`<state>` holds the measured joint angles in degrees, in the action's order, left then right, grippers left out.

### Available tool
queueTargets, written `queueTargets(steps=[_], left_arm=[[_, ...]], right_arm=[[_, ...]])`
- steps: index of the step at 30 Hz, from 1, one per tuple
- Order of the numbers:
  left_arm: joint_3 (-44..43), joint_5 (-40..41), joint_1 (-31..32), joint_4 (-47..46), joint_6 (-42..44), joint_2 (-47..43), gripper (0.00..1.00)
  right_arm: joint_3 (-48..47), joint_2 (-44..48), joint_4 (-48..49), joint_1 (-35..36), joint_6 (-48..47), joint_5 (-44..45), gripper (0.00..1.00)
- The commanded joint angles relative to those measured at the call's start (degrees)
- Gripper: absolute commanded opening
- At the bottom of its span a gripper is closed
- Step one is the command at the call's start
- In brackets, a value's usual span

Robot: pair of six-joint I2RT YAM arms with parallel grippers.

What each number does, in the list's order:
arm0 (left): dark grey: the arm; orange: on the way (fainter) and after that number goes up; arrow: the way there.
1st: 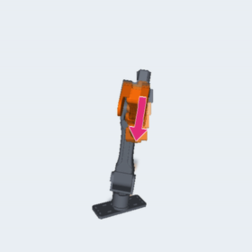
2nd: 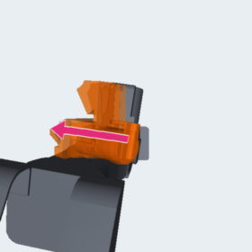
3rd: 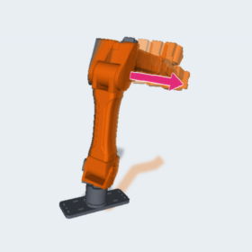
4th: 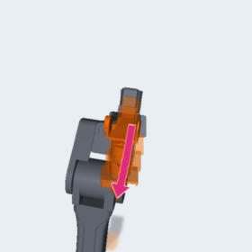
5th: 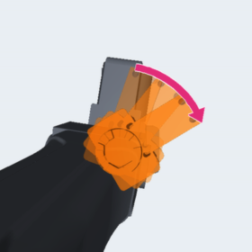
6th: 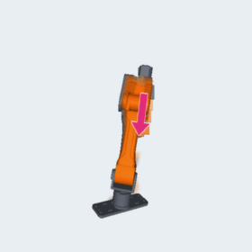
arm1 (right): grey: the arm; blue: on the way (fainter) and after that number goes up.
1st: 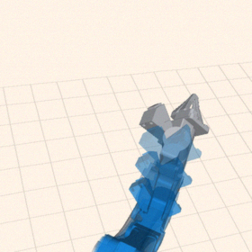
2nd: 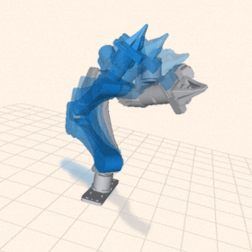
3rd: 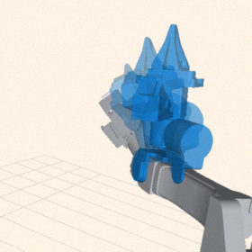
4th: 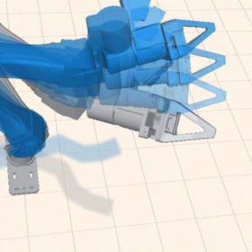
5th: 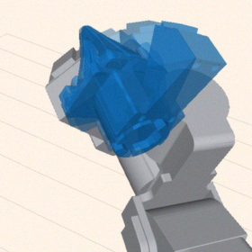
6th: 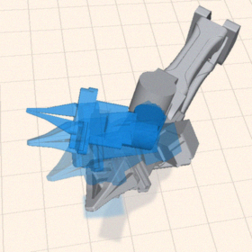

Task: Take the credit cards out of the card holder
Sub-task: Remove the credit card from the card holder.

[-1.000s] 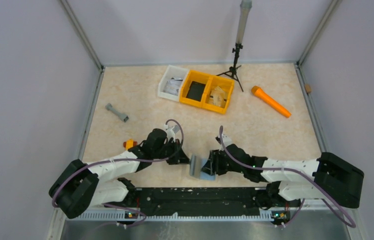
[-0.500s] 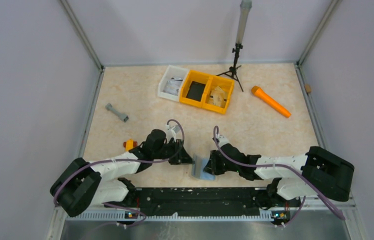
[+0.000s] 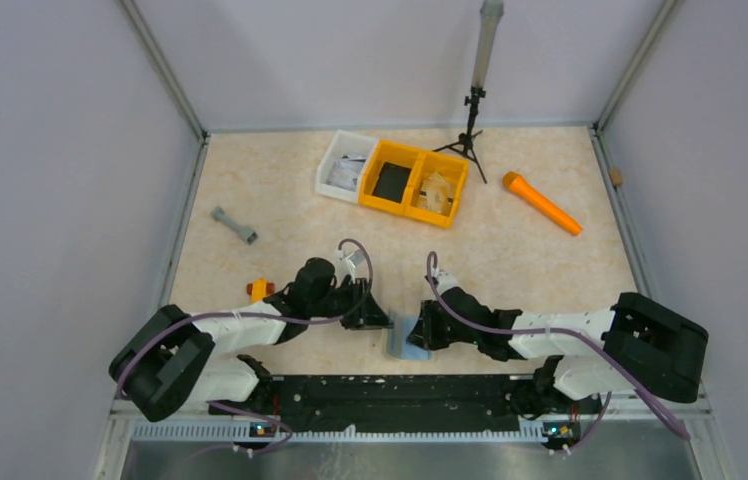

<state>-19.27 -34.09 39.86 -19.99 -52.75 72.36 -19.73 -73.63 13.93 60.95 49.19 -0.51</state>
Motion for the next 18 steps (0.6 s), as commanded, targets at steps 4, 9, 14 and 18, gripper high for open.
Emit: queueTargets(steps=[4,9,14,18], left_arm=[[0.0,-2.1,0.3,-5.0,-1.0,-2.0,0.30],[-0.5,-1.4,0.3,-3.7,-0.1,0.4,0.28],[-1.4,-0.3,1.0,-1.8,1.0,1.9,0.25],[-1.6,-0.2,1.2,-1.7,1.3,2.1,0.16]], right_arm=[[-0.3,-0.6,1.0,-0.1,-0.9,0.7,0.09],[0.0,-0.3,1.2,-0.1,-0.9,0.7,0.09],[0.1,0.4,0.8,-0.1,-1.0,0.7,0.09],[0.0,0.6,0.7,-0.2,-1.0,0.7,0.09]])
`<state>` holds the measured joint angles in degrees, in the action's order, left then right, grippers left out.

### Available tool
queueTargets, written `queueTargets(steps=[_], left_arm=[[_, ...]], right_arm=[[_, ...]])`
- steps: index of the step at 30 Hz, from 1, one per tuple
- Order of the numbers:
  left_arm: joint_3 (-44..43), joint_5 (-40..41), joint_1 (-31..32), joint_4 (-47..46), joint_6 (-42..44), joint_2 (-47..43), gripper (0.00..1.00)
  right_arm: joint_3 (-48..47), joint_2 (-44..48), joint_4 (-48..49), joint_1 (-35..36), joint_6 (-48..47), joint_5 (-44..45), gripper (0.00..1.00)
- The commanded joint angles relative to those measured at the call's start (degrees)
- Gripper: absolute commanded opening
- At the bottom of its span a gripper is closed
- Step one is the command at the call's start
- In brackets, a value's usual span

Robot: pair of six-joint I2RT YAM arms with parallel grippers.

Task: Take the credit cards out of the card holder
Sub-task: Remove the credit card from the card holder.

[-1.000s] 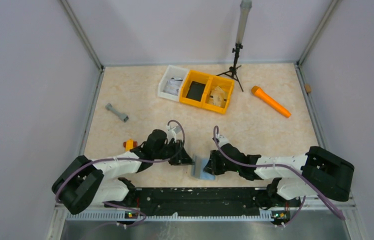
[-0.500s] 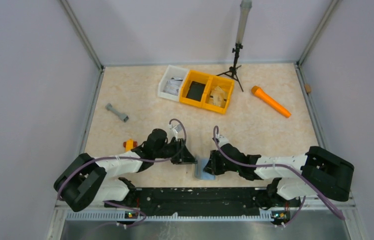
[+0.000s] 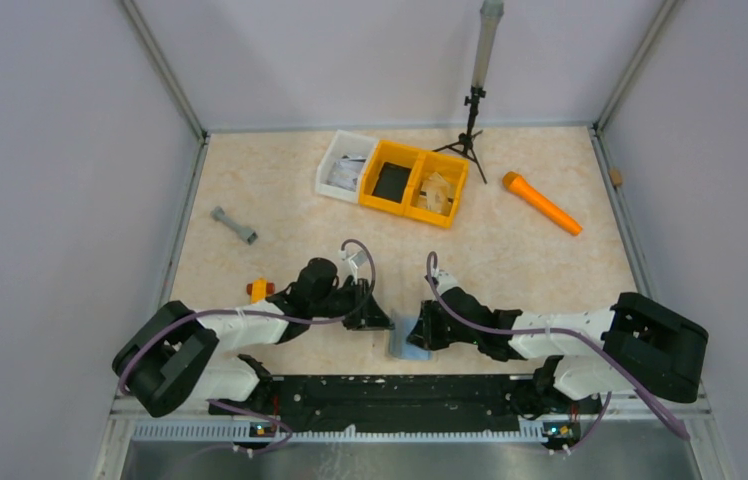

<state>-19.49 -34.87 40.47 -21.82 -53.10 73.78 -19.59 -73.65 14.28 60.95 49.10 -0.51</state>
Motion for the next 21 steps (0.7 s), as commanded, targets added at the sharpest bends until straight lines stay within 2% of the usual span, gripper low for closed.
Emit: queueTargets(steps=[1,4,10,21], left_arm=[[-1.5,0.6,0.6,0.0,1.6,0.6,0.13],[-1.1,-0.2,0.7,-1.9,0.9,0.6,0.13],[-1.0,-0.9,1.3,-3.8,0.5,0.8,0.22],[-0.6,-1.3,1.5,-4.7,0.4,1.0,0.15]], right_arm=[[0.0,0.6,0.4,-0.2,-0.9,0.7,0.09],[-0.1,0.2,1.0,-0.1,-0.9,0.7,0.09],[0.0,-1.3,2.3,-0.1,-0.5,0.7,0.09],[0.9,-0.3,3.8,-0.1,0.2,-1.3,0.10]])
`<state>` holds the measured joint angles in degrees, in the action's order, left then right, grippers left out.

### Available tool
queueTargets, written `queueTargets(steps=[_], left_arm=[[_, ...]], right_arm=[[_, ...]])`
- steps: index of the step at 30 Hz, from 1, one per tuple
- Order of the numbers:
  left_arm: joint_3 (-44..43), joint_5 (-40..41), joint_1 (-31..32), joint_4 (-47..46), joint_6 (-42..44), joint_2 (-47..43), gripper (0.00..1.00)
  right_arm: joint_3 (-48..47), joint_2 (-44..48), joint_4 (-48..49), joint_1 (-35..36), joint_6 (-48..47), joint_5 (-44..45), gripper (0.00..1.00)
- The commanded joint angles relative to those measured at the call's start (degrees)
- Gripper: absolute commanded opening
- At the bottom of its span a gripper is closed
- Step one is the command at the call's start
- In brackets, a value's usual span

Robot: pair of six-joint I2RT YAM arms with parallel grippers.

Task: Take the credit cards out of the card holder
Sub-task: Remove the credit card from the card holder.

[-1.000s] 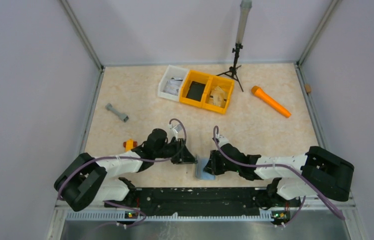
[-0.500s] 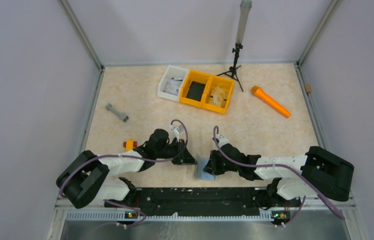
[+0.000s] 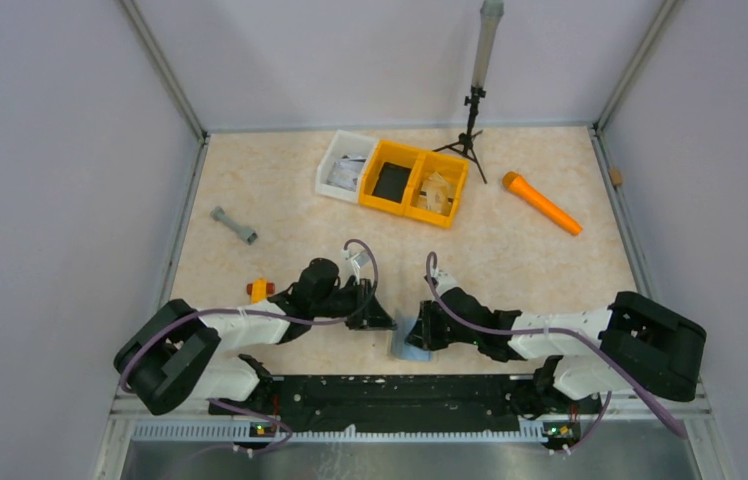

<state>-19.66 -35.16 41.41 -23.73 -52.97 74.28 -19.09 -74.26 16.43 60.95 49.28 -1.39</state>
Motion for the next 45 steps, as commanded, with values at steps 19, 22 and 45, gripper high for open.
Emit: queueTargets(steps=[19,22,45], left_arm=[[-1.3,-0.2,1.3,-1.6,1.4,0.4,0.33],[-1.5,-0.6,1.3,-2.0,1.2,0.7,0.35],[-0.4,-1.9,1.4,-4.8,-0.4,0.0,0.33]], right_arm=[[5.7,5.8,5.3,-1.5,2.9,-1.8,0.22],[6.1,4.9,6.2,-1.5,3.2,-2.3,0.22],[6.6,4.2,7.5,-1.6,3.4,-2.9,0.21]])
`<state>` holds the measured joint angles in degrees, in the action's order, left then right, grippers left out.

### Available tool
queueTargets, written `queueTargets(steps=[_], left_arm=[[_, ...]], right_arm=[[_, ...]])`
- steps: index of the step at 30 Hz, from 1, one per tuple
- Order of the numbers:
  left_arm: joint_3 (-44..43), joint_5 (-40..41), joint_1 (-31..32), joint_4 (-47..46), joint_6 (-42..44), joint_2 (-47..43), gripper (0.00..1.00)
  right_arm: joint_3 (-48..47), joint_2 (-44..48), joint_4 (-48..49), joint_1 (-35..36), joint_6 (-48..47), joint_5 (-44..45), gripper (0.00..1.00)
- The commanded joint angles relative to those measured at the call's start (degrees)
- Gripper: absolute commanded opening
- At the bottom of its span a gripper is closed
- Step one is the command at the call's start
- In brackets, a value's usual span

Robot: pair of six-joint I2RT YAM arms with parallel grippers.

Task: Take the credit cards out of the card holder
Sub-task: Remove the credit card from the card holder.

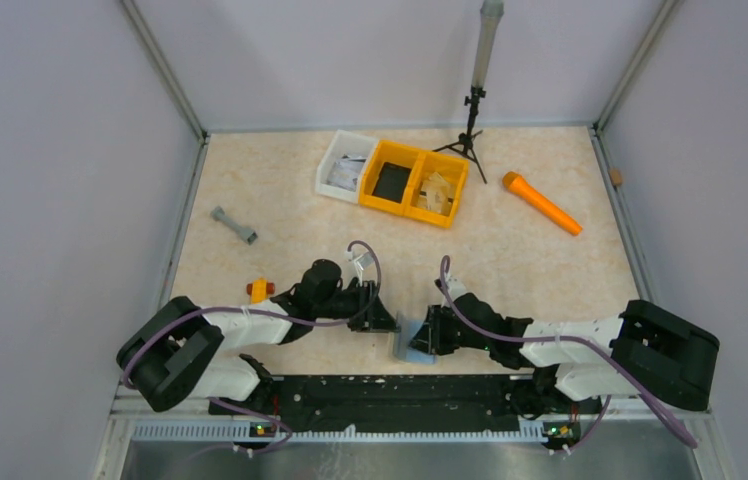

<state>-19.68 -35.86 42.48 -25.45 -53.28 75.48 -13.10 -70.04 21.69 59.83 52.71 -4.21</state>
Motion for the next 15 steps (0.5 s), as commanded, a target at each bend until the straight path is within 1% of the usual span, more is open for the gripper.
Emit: queueTargets(steps=[1,3,15], left_arm=[[-0.3,-1.4,0.3,-3.4,-0.2,-1.1,0.31],[-0.2,-1.6,0.3,-4.0,-0.5,-0.9,0.28],[-0.2,-1.9,0.3,-4.9,-0.9,0.4,0.25]], right_arm=[[0.7,0.0,2.3,-0.5,0.0,-0.1,0.21],[0.8,0.2,2.3,-0.4,0.0,-0.1,0.21],[1.0,0.8,2.0,-0.5,0.0,-0.2,0.18]])
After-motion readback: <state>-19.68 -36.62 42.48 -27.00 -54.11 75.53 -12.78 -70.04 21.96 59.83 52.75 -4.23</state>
